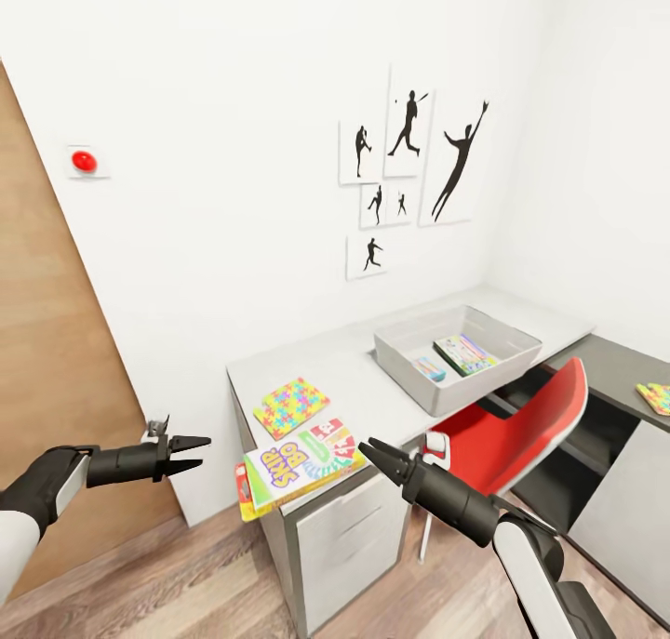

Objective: Put all the toys in the child's room - the three board games (two on the bed and one on the table), the two jigsaw puzzles on the table, and the tennis ball on the table - inside the toy box on the table in the child's room.

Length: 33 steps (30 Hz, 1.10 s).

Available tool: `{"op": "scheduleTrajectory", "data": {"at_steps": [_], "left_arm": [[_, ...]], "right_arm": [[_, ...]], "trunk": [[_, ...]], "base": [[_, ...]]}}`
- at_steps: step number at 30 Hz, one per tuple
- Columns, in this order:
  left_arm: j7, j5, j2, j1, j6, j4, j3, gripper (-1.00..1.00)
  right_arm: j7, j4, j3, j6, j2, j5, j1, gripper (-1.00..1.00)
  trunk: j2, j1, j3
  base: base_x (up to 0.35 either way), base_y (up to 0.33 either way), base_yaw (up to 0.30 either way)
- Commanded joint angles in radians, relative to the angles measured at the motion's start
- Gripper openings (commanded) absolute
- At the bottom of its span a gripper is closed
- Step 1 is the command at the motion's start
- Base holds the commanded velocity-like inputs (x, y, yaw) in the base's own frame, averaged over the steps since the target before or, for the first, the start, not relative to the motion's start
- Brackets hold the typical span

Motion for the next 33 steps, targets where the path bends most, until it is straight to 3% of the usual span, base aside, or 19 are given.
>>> {"op": "scheduleTrajectory", "data": {"at_steps": [1, 5, 33], "left_arm": [[-0.002, 0.002, 0.0, -0.001, 0.01, 0.0, 0.0, 1.0], [-0.002, 0.002, 0.001, -0.001, 0.01, 0.0, 0.0, 1.0], [0.005, 0.003, -0.005, -0.001, 0.002, 0.001, -0.001, 1.0]], "right_arm": [[-0.002, 0.0, 0.001, 0.007, 0.0, -0.008, -0.001, 1.0], [-0.003, 0.0, 0.001, 0.007, 0.0, -0.007, -0.001, 1.0], [-0.003, 0.001, 0.001, 0.006, 0.001, -0.007, -0.001, 1.0]], "trunk": [[-0.008, 0.004, -0.004], [-0.036, 0.019, -0.017], [-0.036, 0.019, -0.017]], "base": [[-0.143, 0.0, 0.0], [-0.201, 0.0, 0.0], [-0.024, -0.003, 0.0]]}}
